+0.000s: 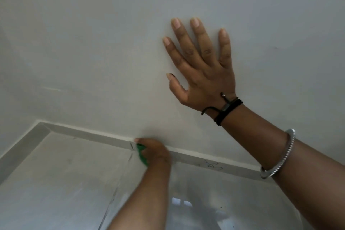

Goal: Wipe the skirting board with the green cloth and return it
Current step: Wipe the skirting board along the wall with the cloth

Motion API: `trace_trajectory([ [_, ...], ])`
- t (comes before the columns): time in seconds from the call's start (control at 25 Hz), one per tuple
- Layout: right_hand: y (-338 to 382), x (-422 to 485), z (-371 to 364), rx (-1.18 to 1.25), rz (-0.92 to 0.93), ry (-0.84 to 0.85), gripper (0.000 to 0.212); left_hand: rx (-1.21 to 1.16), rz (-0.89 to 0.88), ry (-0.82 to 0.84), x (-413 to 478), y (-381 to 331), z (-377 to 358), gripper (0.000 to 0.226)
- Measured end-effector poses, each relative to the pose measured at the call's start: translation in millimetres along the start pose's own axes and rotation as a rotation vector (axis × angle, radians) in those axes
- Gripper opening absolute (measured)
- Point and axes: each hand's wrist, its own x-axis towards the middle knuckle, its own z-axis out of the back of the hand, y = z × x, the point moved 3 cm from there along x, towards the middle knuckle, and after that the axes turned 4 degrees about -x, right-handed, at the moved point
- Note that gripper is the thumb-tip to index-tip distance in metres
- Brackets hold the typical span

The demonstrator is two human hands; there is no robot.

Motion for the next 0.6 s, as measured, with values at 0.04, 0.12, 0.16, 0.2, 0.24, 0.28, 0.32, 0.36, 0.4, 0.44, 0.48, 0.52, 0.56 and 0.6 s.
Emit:
trace_trajectory([
  [0.04, 1, 1, -1, -0.004, -0.001, -0.004, 0.061, -0.049, 0.033, 0.018, 16, -4, -1, 0.075],
  [0.12, 4, 3, -3, -0.017, -0.003, -0.006, 0.061, -0.094, -0.025, 0.038, 26, 2, -4, 0.069],
  [0.16, 5, 2, -3, -0.019, -0.010, 0.000, 0.062, -0.065, -0.086, 0.033, 20, 10, -4, 0.066],
  [0.2, 5, 1, -3, -0.021, -0.014, 0.004, 0.062, -0.018, -0.141, 0.035, 7, 20, -5, 0.063],
  [0.24, 6, 0, -3, -0.019, -0.014, 0.005, 0.062, 0.030, -0.180, 0.057, -10, 29, -5, 0.059],
  [0.28, 7, 1, -2, -0.012, -0.013, 0.003, 0.061, 0.075, -0.184, 0.100, -29, 37, -6, 0.053],
  [0.32, 7, 1, -2, -0.006, -0.015, -0.005, 0.061, 0.114, -0.150, 0.152, -49, 46, -11, 0.050],
  [0.36, 8, 2, -3, 0.002, -0.019, -0.013, 0.061, 0.137, -0.095, 0.216, -71, 56, -15, 0.051],
  [0.4, 7, 3, -3, 0.013, -0.026, -0.015, 0.061, 0.151, -0.028, 0.277, -93, 67, -19, 0.057],
  [0.44, 6, 2, -4, 0.013, -0.034, -0.015, 0.061, 0.145, 0.041, 0.336, -113, 81, -24, 0.062],
  [0.48, 5, 2, -5, -0.001, -0.041, -0.017, 0.061, 0.071, 0.128, 0.396, -129, 93, -29, 0.062],
  [0.52, 4, 2, -5, -0.013, -0.043, -0.018, 0.061, -0.042, 0.242, 0.443, -144, 102, -33, 0.056],
  [0.56, 3, 1, -4, -0.012, -0.044, -0.016, 0.060, -0.145, 0.345, 0.468, -155, 110, -36, 0.050],
  [0.6, 3, 1, -3, 0.002, -0.045, -0.017, 0.060, -0.219, 0.409, 0.478, -159, 117, -40, 0.050],
])
